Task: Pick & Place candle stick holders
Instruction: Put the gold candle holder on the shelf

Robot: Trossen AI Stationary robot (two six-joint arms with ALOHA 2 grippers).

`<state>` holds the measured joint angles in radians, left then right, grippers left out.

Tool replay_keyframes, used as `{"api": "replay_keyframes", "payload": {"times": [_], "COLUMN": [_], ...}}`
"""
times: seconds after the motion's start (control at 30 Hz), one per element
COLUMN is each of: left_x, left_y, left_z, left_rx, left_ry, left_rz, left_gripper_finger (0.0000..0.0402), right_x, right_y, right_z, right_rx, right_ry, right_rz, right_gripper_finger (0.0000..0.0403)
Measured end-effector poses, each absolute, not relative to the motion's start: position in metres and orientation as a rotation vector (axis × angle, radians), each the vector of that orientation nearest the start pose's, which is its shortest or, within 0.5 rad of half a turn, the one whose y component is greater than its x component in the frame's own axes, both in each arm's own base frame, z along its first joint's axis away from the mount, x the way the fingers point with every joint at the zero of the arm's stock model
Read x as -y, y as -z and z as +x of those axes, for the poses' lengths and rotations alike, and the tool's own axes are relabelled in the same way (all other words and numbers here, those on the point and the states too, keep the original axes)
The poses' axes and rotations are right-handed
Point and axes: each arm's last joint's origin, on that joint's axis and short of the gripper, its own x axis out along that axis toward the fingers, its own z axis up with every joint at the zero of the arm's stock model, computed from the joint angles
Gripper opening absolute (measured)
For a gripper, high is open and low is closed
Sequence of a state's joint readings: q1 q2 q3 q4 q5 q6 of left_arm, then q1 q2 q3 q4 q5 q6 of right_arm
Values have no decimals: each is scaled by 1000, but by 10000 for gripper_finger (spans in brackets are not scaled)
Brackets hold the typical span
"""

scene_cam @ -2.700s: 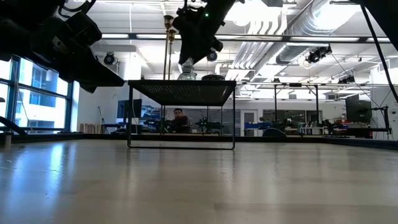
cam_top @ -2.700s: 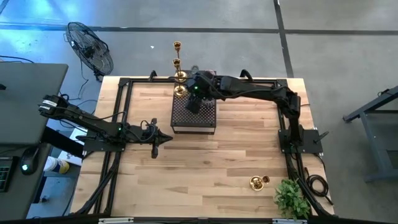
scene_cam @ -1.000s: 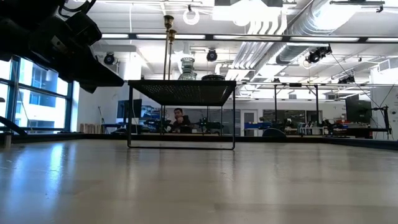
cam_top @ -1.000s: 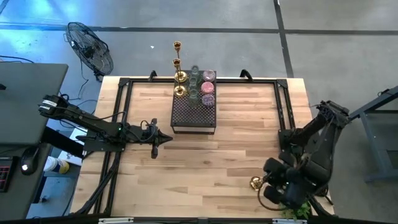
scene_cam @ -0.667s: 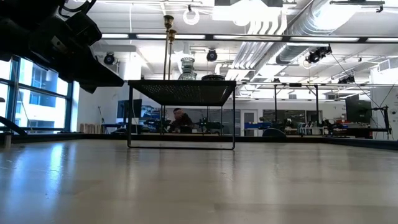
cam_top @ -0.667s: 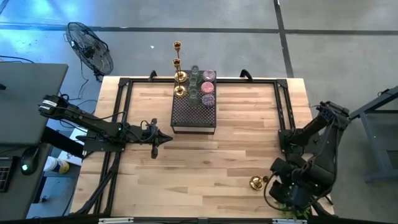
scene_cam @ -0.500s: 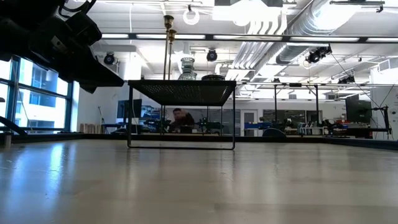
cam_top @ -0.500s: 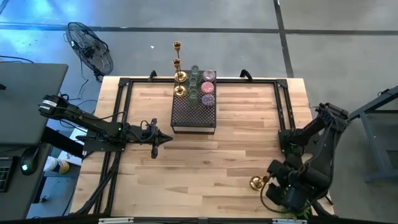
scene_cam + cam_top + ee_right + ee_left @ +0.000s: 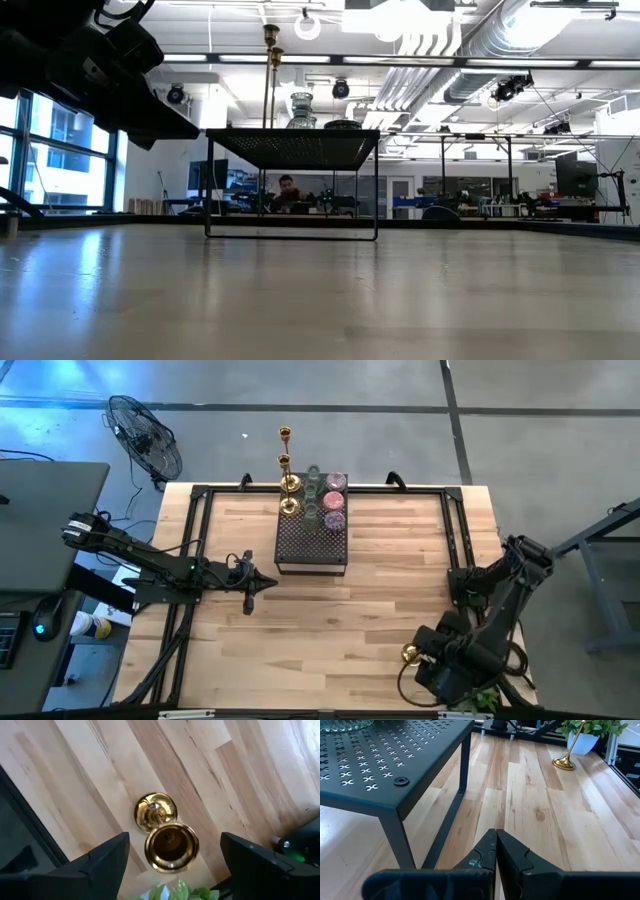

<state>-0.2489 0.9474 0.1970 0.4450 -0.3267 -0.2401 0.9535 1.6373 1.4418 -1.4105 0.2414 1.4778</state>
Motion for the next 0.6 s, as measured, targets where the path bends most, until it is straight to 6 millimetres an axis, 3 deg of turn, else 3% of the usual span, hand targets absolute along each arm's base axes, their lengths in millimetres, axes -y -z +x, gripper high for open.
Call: {"api": "replay_keyframes", "payload": {"times": [0.23,0.6], "left_x": [35,35], "left_y": [-166,-166], "left_z": [174,174], "left_rx": [-282,-282], "left_ry": [-112,-112], "left_rz": [-151,-152], "left_gripper_finger": [2,2], "right_x": [-227,-226], "right_y": [-279,-279], "right_z": [178,177], "right_rx": [-1338,-1362], "right_ry": [484,472], "right_rz": [282,269], "right_gripper_finger": [275,143]}}
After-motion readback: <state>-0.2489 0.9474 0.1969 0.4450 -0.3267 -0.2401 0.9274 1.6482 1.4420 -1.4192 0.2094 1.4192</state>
